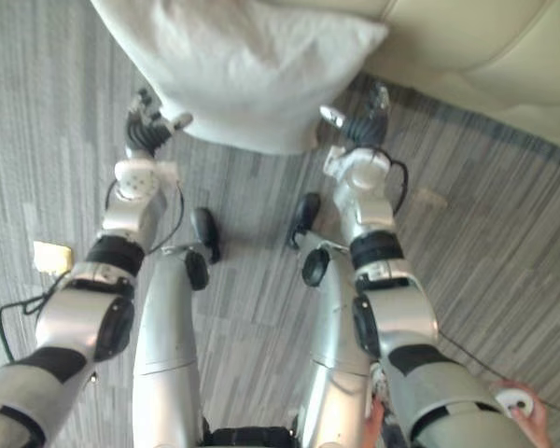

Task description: Pick up cushions and gather them together orderly.

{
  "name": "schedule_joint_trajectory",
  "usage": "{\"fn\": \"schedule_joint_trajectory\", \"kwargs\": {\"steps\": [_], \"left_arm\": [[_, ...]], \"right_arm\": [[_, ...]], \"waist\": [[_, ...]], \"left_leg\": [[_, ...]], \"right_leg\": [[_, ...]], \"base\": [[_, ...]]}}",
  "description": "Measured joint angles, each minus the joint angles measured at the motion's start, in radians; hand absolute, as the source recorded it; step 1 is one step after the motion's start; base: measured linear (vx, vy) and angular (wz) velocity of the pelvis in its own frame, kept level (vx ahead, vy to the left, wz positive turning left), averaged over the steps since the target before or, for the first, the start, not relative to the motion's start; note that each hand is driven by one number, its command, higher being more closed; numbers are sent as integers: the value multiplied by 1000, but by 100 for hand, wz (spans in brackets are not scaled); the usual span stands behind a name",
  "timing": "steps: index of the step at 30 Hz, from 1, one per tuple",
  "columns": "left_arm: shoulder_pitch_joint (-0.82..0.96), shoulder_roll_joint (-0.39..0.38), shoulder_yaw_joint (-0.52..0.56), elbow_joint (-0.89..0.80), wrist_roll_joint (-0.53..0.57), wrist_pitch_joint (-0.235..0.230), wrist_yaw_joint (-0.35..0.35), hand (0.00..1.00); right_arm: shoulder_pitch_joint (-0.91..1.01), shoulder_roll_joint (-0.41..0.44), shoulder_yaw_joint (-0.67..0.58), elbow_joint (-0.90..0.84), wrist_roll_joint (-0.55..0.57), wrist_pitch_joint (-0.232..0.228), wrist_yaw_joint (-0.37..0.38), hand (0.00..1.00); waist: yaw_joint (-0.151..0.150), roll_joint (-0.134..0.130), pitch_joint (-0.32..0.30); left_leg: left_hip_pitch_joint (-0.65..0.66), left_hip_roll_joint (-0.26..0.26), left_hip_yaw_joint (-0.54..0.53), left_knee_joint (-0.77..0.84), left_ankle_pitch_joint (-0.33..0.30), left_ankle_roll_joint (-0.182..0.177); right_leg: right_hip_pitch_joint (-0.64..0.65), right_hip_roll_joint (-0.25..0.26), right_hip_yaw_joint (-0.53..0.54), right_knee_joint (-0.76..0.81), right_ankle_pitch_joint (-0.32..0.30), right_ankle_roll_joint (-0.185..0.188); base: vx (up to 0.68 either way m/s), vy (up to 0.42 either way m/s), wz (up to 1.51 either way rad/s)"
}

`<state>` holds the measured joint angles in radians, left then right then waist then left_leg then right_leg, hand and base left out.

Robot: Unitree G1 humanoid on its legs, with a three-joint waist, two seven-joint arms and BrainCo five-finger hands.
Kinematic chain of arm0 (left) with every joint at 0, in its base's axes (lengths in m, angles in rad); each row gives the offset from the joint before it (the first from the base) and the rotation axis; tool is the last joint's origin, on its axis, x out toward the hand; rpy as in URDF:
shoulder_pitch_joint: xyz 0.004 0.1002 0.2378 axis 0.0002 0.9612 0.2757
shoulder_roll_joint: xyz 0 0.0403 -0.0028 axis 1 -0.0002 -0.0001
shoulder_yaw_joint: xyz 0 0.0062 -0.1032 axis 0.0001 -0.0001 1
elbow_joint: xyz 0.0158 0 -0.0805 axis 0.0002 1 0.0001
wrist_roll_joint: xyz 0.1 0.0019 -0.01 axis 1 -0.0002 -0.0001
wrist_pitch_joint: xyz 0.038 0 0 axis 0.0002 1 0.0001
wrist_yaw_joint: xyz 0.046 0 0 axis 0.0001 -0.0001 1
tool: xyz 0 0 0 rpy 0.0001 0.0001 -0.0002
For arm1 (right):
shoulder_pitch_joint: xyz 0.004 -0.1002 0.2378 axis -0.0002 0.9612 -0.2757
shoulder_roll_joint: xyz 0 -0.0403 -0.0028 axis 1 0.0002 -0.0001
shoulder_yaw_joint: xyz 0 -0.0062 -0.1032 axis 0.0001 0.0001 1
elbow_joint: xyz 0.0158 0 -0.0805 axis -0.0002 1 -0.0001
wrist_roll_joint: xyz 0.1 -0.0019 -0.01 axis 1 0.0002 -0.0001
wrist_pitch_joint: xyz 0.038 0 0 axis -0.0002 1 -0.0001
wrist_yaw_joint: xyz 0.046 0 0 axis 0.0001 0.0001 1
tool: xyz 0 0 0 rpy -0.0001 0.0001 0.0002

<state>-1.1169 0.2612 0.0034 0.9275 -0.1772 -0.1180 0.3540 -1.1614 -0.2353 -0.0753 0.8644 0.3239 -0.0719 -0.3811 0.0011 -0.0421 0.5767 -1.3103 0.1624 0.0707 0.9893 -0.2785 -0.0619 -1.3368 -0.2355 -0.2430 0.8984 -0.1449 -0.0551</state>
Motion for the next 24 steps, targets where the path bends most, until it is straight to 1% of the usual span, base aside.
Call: {"fn": "schedule_joint_trajectory", "kwargs": {"steps": [1, 4, 5, 7, 10, 13, 14, 16, 17, 20, 24], "left_arm": [[-15, -1, 2, 9, 6, 1, 19, 0], [-61, -4, 26, 20, 41, 29, 84, 0], [-72, -5, 41, 20, 49, 42, 102, 0], [-82, -8, 56, 20, 55, 49, 137, 0], [-92, -13, 56, 17, 54, 57, 163, 0], [-110, -28, 54, -1, 35, 57, 170, 0], [-122, -31, 53, -12, 33, 57, 170, 0], [-150, -41, 46, -32, 16, 56, 173, 0], [-160, -43, 41, -37, 16, 57, 176, 100], [-171, -48, 37, -51, 16, 58, 212, 100], [-171, -35, 37, -72, 16, 61, 235, 100]], "right_arm": [[-24, 0, -1, 26, 6, -1, -12, 0], [-84, 6, -28, 63, 31, -7, -38, 0], [-98, 12, -43, 63, 32, -9, -50, 0], [-119, 24, -44, 63, 33, -11, -66, 0], [-135, 35, -44, 63, 49, -12, -73, 0], [-153, 39, -43, 63, 51, -12, -85, 0], [-163, 39, -42, 61, 51, -12, -90, 100], [-181, 42, -39, 50, 53, -12, -93, 100], [-188, 45, -38, 49, 64, -13, -94, 100], [-193, 68, -38, 15, 114, -20, -102, 100], [-191, 76, -36, 12, 193, -37, -112, 100]], "waist": [[0, 0, 0], [-2, 0, 0], [-3, 0, 0], [-8, 0, 0], [-12, -1, 0], [-14, -1, 0], [-14, -1, 0], [-13, -1, 0], [-13, -1, 0], [-17, -1, 0], [-13, -1, 0]], "left_leg": [[-7, 0, 0, 2, 0, 0], [-37, -1, -2, 4, 0, 1], [-51, 0, -3, 2, 3, 2], [-73, 1, -3, 1, 6, 5], [-92, 2, -1, 3, 7, 6], [-98, -1, -2, 3, 7, 7], [-102, -1, -2, 3, 8, 8], [-109, -3, 3, -1, 11, 12], [-111, -5, 5, -2, 12, 12], [-119, -7, 2, -4, 15, 10], [-120, -9, 1, -6, 17, 7]], "right_leg": [[-7, 0, 1, 2, 0, 0], [-34, 0, 1, -5, 3, 4], [-44, 2, 0, -13, 9, 8], [-61, 5, -1, -24, 18, 10], [-74, 7, -1, -33, 30, 14], [-76, 7, 0, -38, 33, 19], [-79, 7, 0, -41, 35, 19], [-90, 8, 7, -45, 41, 20], [-94, 8, 11, -46, 43, 20], [-101, 8, 11, -47, 45, 20], [-105, 9, 12, -46, 45, 19]], "base": [[-33, 37, 0], [-52, 35, 0], [-65, 35, -5], [-57, 37, -7], [-40, 38, -6], [-37, 35, -1], [-58, 34, 0], [-63, 32, -1], [-43, 20, -2], [-48, 21, 0], [-48, 16, 2]]}}
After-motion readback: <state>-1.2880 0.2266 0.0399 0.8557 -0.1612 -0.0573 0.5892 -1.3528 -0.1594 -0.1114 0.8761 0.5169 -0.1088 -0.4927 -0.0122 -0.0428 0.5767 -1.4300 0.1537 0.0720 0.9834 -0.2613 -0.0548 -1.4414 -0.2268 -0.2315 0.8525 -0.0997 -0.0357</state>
